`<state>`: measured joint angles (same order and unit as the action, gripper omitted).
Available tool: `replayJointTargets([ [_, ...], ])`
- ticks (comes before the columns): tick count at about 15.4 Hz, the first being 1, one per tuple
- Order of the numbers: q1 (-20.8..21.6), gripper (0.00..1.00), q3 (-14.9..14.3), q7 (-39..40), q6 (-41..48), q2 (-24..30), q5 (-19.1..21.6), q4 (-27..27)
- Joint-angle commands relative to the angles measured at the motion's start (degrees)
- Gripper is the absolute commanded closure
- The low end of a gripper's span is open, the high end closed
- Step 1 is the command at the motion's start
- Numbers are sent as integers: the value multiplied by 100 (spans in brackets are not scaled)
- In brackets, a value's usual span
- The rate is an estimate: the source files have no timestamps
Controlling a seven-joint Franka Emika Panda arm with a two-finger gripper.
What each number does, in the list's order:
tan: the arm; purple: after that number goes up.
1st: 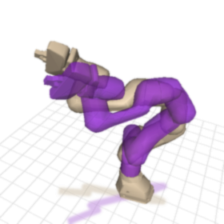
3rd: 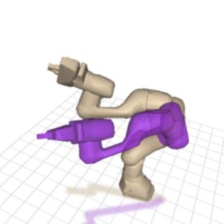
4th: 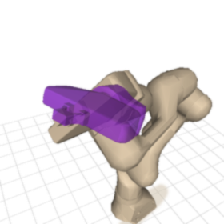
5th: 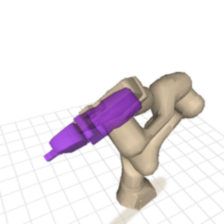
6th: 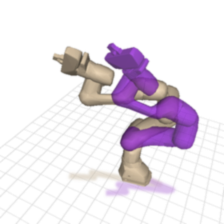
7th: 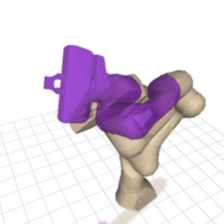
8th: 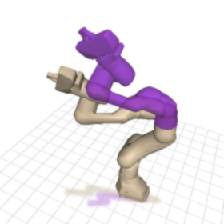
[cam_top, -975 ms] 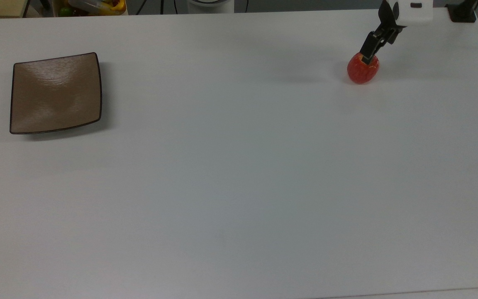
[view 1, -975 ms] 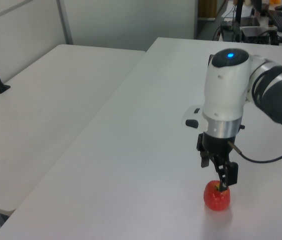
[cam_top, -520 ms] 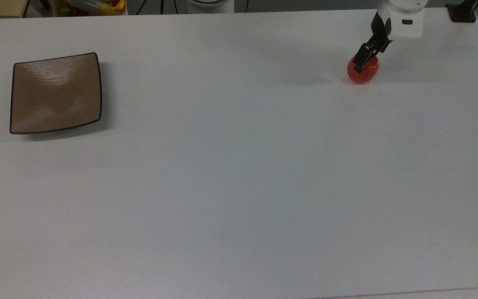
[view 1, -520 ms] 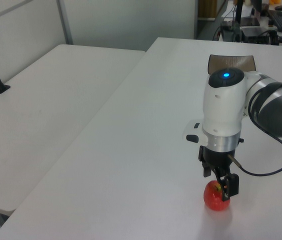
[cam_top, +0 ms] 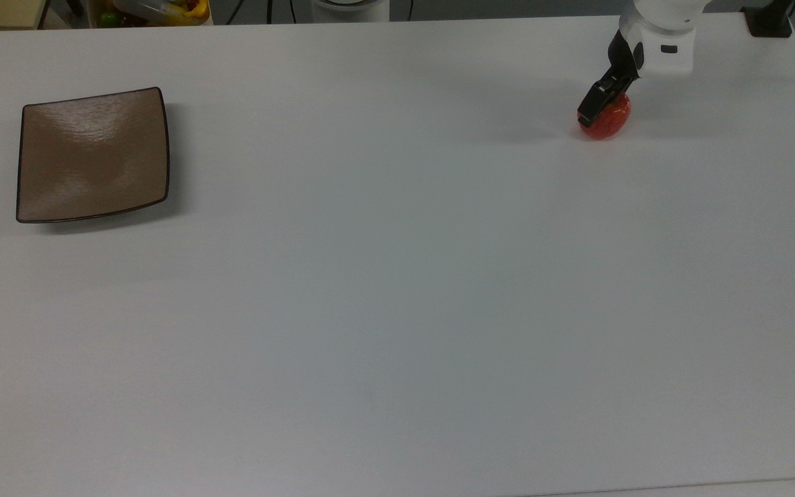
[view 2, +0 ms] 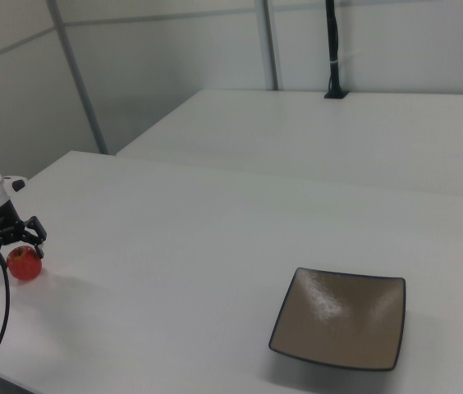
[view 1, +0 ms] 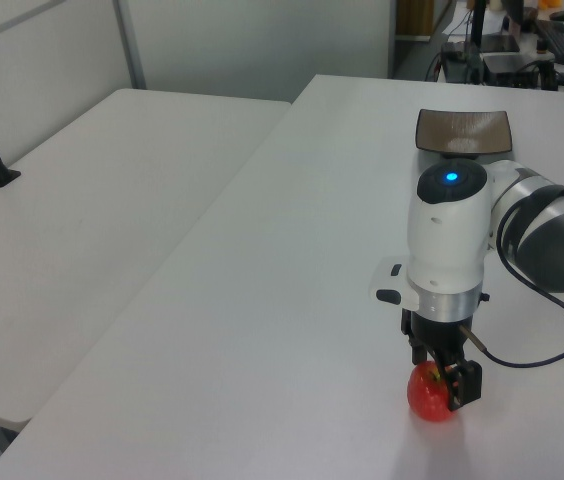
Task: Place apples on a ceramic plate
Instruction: 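Close the gripper on the red apple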
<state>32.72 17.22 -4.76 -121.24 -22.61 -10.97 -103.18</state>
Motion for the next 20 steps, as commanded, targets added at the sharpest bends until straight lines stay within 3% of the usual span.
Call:
replayJointTargets([
  [1,77,56,-17,-104,-198,11,-160,-176],
  [4,77,95,-17,-122,-207,11,-160,-176],
  [5,77,100,-17,-130,-207,11,-160,-167],
  [11,24,100,-17,-148,-128,107,-108,-123],
  [20,-494,100,-87,-95,706,1266,349,-10],
])
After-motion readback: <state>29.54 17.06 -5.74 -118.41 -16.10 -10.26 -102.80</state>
